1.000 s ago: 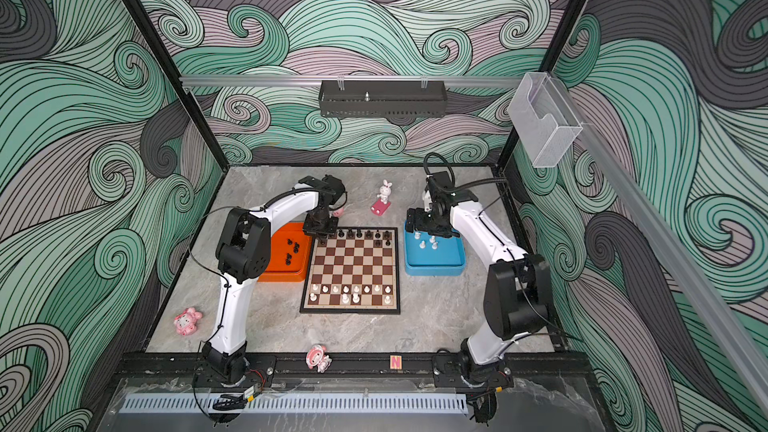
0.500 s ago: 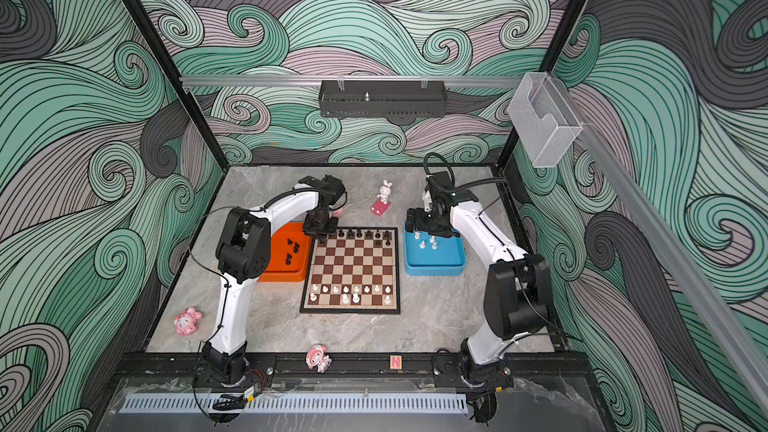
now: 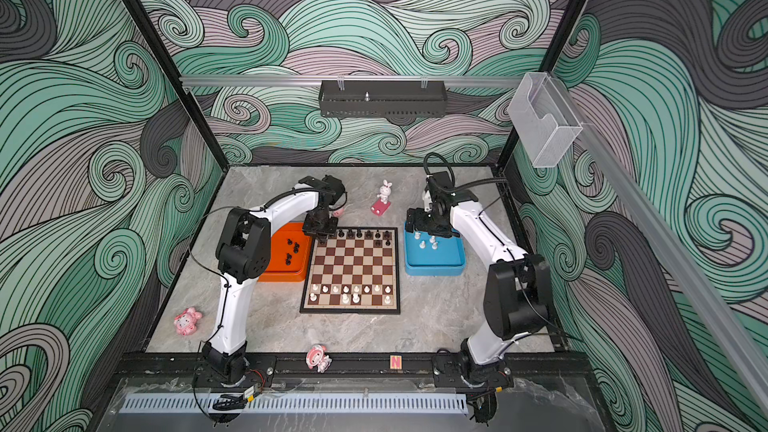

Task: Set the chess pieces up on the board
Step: 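Align the held black pawn above the corner square in front of the black rook, then lower the pawn onto the board and open the left gripper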

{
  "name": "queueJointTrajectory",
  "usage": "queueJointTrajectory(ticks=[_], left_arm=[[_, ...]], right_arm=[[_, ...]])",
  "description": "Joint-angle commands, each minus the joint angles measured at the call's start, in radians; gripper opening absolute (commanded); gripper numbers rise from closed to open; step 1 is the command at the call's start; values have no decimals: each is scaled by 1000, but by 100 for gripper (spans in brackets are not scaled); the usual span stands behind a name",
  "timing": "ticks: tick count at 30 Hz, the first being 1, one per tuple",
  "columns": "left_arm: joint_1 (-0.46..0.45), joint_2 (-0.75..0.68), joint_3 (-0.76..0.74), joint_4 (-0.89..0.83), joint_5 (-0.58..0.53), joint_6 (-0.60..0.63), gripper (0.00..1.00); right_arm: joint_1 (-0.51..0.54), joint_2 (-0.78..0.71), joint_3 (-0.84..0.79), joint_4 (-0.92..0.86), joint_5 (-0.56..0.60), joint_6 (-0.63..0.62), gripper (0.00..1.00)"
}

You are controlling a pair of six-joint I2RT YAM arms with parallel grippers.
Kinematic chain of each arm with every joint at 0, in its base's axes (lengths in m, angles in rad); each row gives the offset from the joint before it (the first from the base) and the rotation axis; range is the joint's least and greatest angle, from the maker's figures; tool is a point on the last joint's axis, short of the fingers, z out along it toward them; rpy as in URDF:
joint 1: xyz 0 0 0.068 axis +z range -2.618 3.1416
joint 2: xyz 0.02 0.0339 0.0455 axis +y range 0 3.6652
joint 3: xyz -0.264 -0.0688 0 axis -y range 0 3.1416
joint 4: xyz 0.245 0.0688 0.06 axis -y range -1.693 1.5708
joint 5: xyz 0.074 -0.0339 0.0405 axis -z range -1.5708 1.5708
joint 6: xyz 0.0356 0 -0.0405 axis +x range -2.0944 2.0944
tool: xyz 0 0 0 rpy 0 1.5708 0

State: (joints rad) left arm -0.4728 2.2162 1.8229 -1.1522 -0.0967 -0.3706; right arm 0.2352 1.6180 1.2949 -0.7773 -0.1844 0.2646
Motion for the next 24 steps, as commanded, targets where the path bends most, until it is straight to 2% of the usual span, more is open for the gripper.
queueJointTrajectory(ticks=[1,6,10,24], left_arm=[[2,-8,-14,-45,-1,-3,11],[2,-16,-20,-45,-1,-7,23],[2,-26,-20,-48,-1,-8,29],[2,-57,-8,-49,23,-4,31]], right_arm=[[-7,1,-11,-1,-7,-12,92],[-5,2,-11,-1,-7,-13,92],[-6,2,-11,-2,-8,-13,92],[-6,-9,-13,-1,-11,-11,92]])
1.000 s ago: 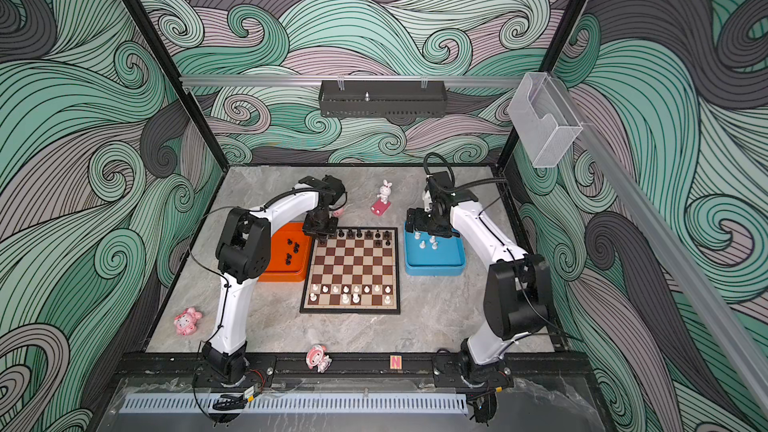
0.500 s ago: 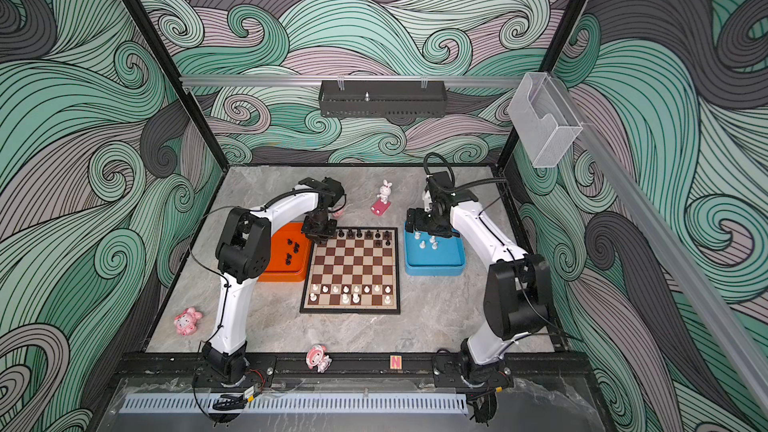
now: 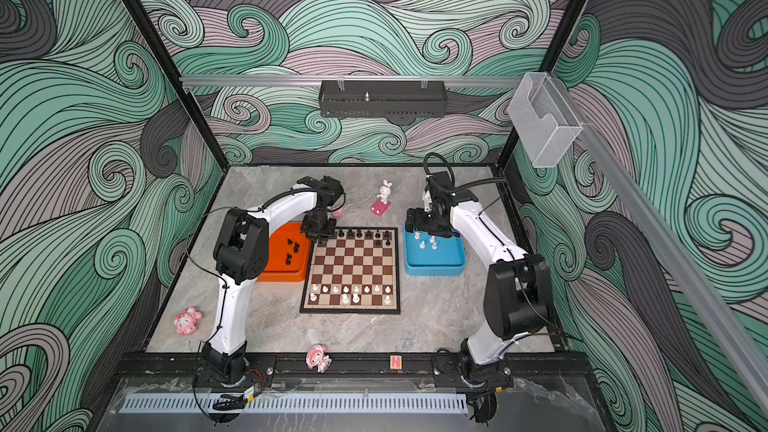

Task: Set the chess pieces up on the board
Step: 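Lower the pawn onto the board and open the left gripper, then move the left gripper back over the orange tray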

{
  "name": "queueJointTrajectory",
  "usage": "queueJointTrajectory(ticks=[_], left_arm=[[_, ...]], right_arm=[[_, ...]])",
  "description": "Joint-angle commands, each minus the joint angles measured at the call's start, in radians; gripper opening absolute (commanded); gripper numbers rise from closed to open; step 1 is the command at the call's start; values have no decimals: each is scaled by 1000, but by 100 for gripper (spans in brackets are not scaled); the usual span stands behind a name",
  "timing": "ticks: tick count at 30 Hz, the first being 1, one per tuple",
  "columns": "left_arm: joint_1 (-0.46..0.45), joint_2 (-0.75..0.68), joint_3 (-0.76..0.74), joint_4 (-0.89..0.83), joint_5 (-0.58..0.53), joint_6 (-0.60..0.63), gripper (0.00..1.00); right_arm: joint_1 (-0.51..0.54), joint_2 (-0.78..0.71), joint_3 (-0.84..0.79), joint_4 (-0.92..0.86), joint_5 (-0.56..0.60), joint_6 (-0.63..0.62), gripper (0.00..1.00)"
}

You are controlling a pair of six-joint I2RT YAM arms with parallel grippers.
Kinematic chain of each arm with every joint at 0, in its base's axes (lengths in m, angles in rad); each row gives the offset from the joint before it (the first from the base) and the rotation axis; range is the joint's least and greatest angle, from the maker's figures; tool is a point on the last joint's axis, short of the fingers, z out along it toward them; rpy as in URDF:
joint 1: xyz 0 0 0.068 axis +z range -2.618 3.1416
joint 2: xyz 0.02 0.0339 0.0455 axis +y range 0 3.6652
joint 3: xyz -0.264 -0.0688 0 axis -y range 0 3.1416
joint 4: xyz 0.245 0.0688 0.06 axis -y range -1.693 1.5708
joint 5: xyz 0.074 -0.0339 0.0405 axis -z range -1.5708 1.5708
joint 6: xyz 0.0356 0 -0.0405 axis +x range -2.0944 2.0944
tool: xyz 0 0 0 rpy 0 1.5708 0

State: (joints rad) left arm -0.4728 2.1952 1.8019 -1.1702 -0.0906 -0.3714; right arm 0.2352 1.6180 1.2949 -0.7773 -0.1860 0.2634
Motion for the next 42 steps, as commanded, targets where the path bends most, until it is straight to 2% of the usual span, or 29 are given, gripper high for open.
queueJointTrajectory(ticks=[1,7,11,14,17,18,22,25,28,32,42], left_arm=[[2,-35,14,-30,21,-3,31],[2,-71,28,-39,33,-8,32],[3,-136,59,-64,43,-11,41],[12,-201,73,-82,43,-15,54],[51,-268,51,-101,54,-25,78],[67,-291,36,-104,50,-26,83],[183,-386,-75,-88,48,-26,96],[286,-414,-172,-52,90,-16,97],[337,-401,-226,-20,81,7,97],[347,-338,-256,15,75,19,95],[346,-215,-246,96,79,8,72]], right_arm=[[-6,-10,-13,-1,-10,-9,92],[-6,-23,-12,-7,-3,-10,92],[-6,-22,1,-15,-7,-10,92],[-6,-20,8,-14,-9,-11,92],[-6,-18,18,-17,-19,-3,92],[-5,-18,20,-17,-25,0,92],[17,-16,14,-4,-48,19,90],[45,-14,2,7,-45,28,89],[58,-9,-5,12,-48,30,88],[61,-9,-6,14,-49,27,88],[61,1,-3,14,-40,15,88]])
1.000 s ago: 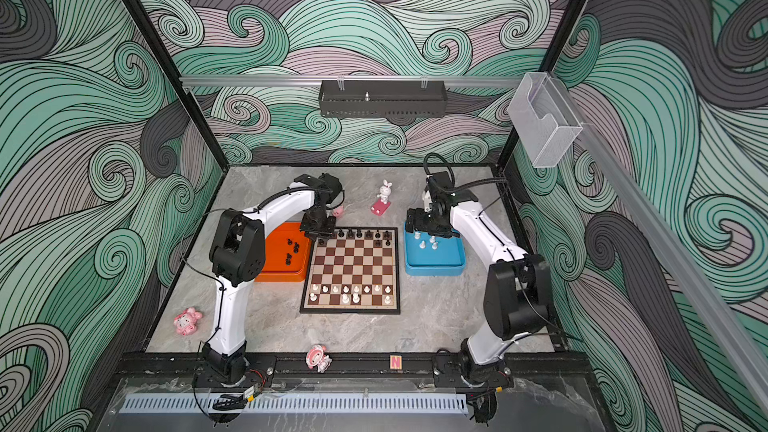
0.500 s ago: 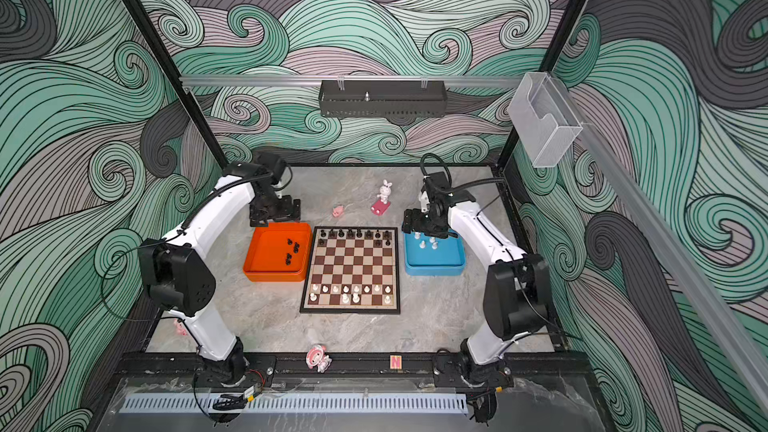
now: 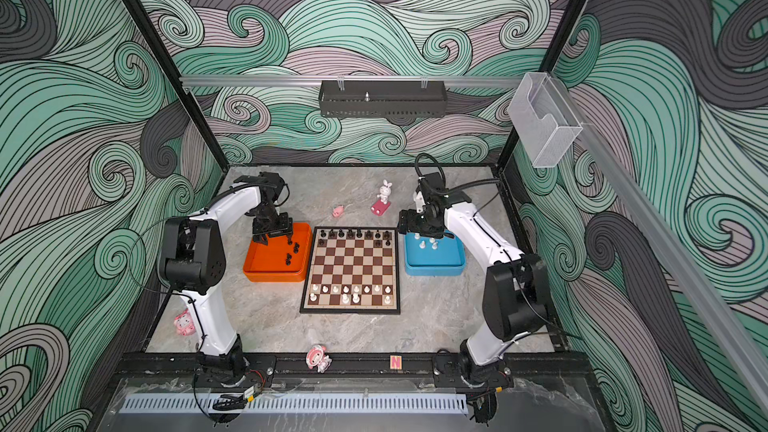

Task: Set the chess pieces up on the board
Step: 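Move the left gripper back over the orange tray, then lower the left gripper into the orange tray and grasp another black pawn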

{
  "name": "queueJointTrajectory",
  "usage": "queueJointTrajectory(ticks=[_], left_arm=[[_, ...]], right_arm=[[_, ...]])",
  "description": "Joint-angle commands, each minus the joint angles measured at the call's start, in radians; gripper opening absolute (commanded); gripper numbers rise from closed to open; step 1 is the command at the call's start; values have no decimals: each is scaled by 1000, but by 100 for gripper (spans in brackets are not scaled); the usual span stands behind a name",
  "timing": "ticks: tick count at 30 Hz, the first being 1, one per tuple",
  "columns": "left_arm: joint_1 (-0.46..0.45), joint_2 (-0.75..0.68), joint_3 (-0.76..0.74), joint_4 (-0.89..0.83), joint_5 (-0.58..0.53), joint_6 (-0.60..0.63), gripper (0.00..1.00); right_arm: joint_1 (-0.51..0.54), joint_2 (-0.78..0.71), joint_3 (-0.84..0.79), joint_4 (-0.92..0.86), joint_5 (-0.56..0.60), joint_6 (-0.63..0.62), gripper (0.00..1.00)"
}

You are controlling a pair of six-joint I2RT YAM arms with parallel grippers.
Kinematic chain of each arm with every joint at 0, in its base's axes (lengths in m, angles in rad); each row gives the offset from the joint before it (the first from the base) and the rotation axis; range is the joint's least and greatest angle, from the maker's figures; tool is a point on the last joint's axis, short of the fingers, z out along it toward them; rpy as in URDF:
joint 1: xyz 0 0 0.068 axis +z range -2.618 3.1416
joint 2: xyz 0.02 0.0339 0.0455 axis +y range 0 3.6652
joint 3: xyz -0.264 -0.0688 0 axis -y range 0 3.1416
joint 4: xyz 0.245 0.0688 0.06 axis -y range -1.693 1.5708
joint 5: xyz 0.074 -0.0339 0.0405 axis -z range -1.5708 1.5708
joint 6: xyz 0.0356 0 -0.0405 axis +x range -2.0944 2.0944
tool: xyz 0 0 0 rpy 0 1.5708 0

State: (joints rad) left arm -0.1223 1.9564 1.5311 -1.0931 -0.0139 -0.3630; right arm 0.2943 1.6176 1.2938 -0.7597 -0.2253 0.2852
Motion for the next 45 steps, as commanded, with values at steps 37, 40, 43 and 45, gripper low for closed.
queueJointTrajectory(ticks=[37,40,43,45], left_arm=[[-55,154,92,58,-14,-12,26],[-57,154,91,57,-18,-12,23],[-58,154,90,56,-22,-12,20],[-59,154,89,55,-27,-10,18]], right_arm=[[-13,49,15,-4,2,-35,88],[-15,49,13,-4,1,-35,88],[-15,49,13,-4,1,-35,88],[-15,48,13,-3,1,-35,88]])
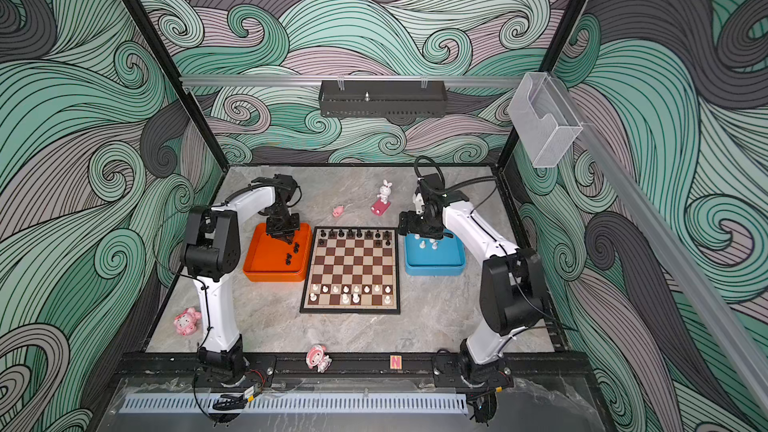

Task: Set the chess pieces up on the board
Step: 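Lower the left gripper into the orange tray and grasp another black pawn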

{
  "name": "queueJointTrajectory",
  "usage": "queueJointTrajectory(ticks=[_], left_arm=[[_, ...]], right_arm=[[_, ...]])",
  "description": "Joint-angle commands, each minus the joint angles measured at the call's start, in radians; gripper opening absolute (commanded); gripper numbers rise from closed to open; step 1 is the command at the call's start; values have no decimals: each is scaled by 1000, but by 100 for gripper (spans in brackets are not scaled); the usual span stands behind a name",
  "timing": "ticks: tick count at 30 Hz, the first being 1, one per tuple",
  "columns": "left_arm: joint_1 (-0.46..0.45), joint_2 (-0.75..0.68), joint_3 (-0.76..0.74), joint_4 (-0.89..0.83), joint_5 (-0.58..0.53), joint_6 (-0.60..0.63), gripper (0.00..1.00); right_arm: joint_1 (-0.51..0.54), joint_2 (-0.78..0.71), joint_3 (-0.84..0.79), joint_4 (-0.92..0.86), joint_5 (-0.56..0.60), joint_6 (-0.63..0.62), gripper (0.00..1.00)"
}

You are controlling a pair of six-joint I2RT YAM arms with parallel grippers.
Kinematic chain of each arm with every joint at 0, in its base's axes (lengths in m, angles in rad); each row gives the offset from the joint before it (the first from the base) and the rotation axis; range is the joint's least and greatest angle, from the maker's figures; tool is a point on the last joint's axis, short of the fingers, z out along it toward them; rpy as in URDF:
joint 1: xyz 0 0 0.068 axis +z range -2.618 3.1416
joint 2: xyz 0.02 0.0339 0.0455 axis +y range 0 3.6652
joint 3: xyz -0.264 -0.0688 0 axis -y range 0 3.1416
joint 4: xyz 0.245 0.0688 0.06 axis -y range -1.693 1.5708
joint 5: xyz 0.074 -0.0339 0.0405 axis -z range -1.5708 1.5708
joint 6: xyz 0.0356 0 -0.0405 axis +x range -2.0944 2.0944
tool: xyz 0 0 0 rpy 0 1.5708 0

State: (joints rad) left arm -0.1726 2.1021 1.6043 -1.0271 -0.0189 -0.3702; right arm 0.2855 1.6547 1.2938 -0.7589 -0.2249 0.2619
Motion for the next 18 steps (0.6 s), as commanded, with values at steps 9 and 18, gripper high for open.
queueJointTrajectory(ticks=[9,18], left_arm=[[-17,-21,41,-48,-43,14,11],[-55,-98,101,-153,-68,42,10]], right_arm=[[-8,4,11,-5,1,-11,88],[-7,-19,7,-5,7,-10,88]])
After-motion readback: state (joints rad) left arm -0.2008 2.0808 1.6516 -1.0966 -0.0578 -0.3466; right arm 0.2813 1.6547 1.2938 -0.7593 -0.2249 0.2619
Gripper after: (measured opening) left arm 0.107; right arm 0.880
